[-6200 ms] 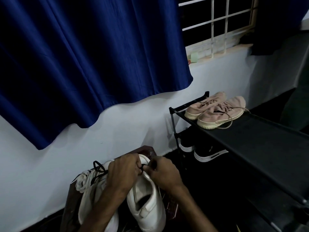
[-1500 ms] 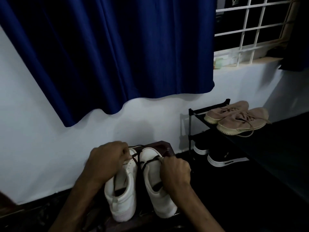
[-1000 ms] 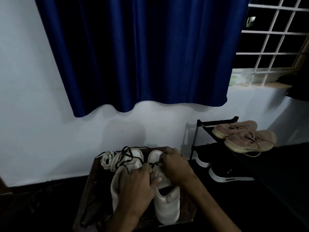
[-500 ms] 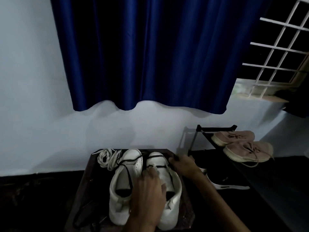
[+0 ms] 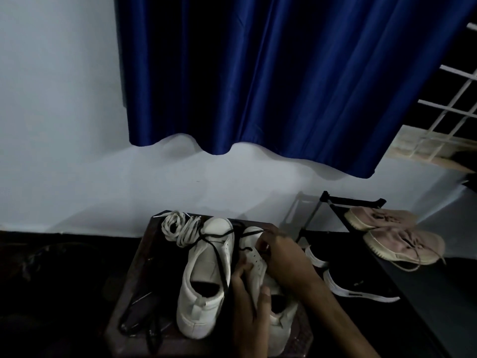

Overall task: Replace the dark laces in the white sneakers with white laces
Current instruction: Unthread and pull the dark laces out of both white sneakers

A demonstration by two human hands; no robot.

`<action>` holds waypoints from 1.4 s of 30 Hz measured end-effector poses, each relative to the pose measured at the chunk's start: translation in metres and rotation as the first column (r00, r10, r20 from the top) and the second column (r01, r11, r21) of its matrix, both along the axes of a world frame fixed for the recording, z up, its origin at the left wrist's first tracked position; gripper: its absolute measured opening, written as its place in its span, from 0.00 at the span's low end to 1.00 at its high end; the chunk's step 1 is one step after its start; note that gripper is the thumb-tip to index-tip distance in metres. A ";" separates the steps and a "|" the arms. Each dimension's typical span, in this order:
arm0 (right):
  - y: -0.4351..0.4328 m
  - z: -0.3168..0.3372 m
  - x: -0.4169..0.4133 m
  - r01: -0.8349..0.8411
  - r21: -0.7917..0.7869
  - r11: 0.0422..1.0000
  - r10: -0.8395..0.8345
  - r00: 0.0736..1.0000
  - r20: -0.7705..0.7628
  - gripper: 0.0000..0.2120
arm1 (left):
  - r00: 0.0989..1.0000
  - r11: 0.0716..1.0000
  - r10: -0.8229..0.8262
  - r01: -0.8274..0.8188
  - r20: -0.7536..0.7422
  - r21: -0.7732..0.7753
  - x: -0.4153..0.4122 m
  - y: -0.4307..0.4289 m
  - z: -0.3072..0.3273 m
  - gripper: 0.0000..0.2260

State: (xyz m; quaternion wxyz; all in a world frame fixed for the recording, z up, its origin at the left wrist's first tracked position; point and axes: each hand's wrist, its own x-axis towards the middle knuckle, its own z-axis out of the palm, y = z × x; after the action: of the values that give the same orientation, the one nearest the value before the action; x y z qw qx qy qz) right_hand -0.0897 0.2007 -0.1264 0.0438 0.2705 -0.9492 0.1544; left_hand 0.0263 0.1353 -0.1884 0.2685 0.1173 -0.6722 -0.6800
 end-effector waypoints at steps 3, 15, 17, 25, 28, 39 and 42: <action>0.000 -0.009 -0.002 -0.026 -0.079 0.997 0.029 0.999 0.035 0.06 | 1.000 0.998 0.001 -0.002 -0.028 -0.056 -0.001 -0.002 -0.002 0.28; 0.007 0.003 0.007 0.198 -0.314 0.929 -0.158 0.976 0.149 0.06 | 0.988 0.981 0.031 -0.059 -0.150 -0.185 -0.006 -0.002 -0.008 0.25; 0.003 0.017 0.005 0.159 0.001 0.987 -0.158 0.976 0.150 0.02 | 0.986 0.981 0.039 -0.069 -0.163 -0.179 -0.007 -0.001 -0.010 0.25; -0.008 0.027 -0.006 0.066 0.216 0.974 -0.108 0.976 0.191 0.08 | 0.977 0.968 0.039 -0.089 -0.211 -0.234 -0.008 0.001 -0.013 0.23; 0.010 0.042 -0.005 0.197 -0.422 0.885 0.071 0.838 0.541 0.09 | 0.974 0.960 0.031 -0.091 -0.223 -0.266 -0.010 -0.002 -0.014 0.21; 0.007 0.049 -0.018 0.092 0.268 0.959 -0.112 0.992 0.062 0.18 | 0.972 0.932 0.061 -0.137 -0.226 -0.335 -0.015 0.002 -0.018 0.19; 0.001 0.035 -0.016 0.073 0.361 0.930 -0.133 0.981 0.143 0.12 | 0.964 0.922 0.067 -0.159 -0.258 -0.353 -0.013 0.002 -0.019 0.19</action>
State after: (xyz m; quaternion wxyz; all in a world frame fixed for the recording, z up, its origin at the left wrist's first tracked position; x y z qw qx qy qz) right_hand -0.1061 0.2016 -0.0912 -0.0763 0.2100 -0.9747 0.0005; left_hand 0.0132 0.1378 -0.2070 0.4046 0.0199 -0.7427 -0.5331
